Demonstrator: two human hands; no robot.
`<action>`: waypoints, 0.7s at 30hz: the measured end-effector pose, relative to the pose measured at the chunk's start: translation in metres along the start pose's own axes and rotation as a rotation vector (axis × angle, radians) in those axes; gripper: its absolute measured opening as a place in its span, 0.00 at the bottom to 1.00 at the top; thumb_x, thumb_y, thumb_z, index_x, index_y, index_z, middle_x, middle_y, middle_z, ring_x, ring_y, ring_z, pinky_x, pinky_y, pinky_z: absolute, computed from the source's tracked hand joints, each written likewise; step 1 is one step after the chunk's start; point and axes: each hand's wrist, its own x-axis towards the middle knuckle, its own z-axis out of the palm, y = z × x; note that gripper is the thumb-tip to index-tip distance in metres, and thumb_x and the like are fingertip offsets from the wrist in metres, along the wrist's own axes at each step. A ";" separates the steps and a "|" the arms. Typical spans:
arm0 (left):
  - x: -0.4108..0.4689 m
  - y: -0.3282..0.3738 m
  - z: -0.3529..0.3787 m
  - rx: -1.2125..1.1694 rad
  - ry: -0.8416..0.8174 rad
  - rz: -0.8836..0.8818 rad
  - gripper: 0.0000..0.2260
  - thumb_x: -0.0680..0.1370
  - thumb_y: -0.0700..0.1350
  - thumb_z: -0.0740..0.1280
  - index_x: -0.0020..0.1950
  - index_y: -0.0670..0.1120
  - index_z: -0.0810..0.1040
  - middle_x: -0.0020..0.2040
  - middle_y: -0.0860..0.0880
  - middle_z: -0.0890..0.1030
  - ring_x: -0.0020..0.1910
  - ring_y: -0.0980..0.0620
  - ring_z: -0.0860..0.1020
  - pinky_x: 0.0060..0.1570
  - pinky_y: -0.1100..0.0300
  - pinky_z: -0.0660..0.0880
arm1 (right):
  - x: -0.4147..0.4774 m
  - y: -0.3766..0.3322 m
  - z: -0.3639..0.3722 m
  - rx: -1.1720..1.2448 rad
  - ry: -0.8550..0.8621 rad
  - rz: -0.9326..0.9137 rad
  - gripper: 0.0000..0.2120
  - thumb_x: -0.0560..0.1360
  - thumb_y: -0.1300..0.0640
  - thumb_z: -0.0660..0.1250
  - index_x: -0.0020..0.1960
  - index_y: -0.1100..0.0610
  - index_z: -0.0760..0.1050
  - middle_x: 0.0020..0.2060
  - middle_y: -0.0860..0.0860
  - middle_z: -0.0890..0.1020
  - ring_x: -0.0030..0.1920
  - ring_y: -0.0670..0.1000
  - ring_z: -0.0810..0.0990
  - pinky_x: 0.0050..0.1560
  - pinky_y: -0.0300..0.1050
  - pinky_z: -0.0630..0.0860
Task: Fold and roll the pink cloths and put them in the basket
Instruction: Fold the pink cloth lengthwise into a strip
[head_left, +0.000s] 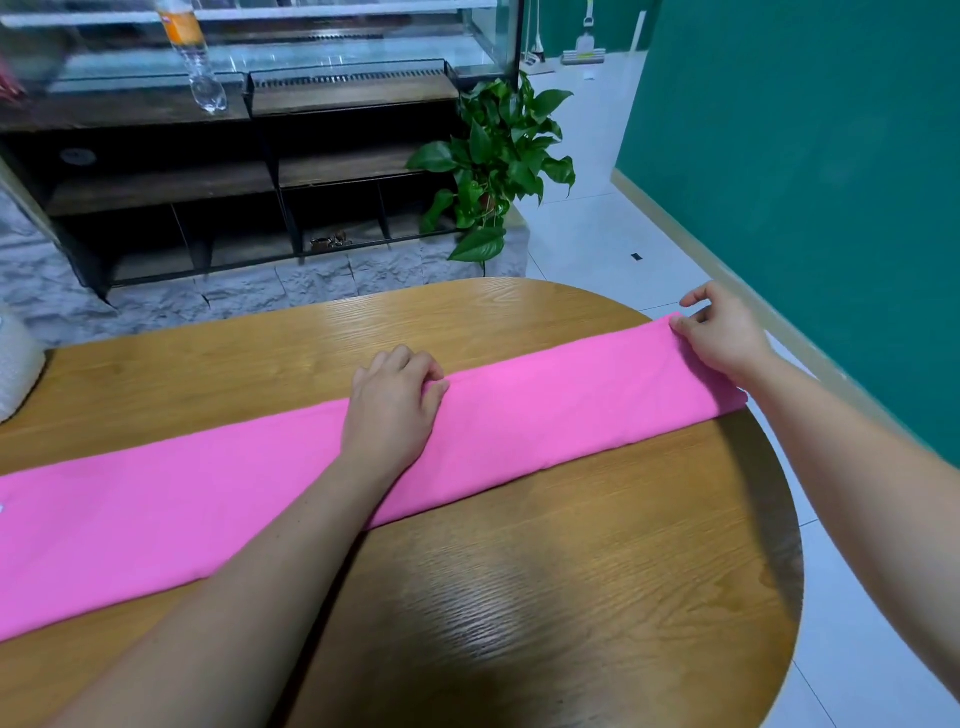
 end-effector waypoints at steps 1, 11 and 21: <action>0.000 0.000 0.000 -0.003 -0.001 -0.003 0.05 0.83 0.54 0.66 0.50 0.55 0.77 0.49 0.56 0.75 0.52 0.50 0.73 0.53 0.48 0.68 | -0.001 -0.001 -0.003 0.016 -0.010 0.016 0.14 0.80 0.45 0.72 0.61 0.49 0.74 0.47 0.51 0.84 0.51 0.56 0.82 0.42 0.47 0.71; 0.000 0.003 -0.001 -0.006 0.003 -0.007 0.04 0.83 0.53 0.66 0.50 0.55 0.76 0.48 0.56 0.75 0.51 0.50 0.73 0.51 0.48 0.68 | -0.006 0.009 -0.015 -0.103 -0.089 -0.074 0.10 0.82 0.51 0.70 0.58 0.46 0.71 0.39 0.52 0.84 0.44 0.60 0.82 0.38 0.47 0.70; -0.002 0.012 -0.007 0.082 0.084 0.038 0.04 0.82 0.50 0.69 0.50 0.52 0.78 0.48 0.55 0.74 0.50 0.50 0.70 0.49 0.50 0.66 | -0.030 -0.017 0.024 -0.575 0.180 -0.295 0.17 0.82 0.59 0.62 0.70 0.58 0.74 0.62 0.60 0.77 0.60 0.64 0.75 0.62 0.59 0.68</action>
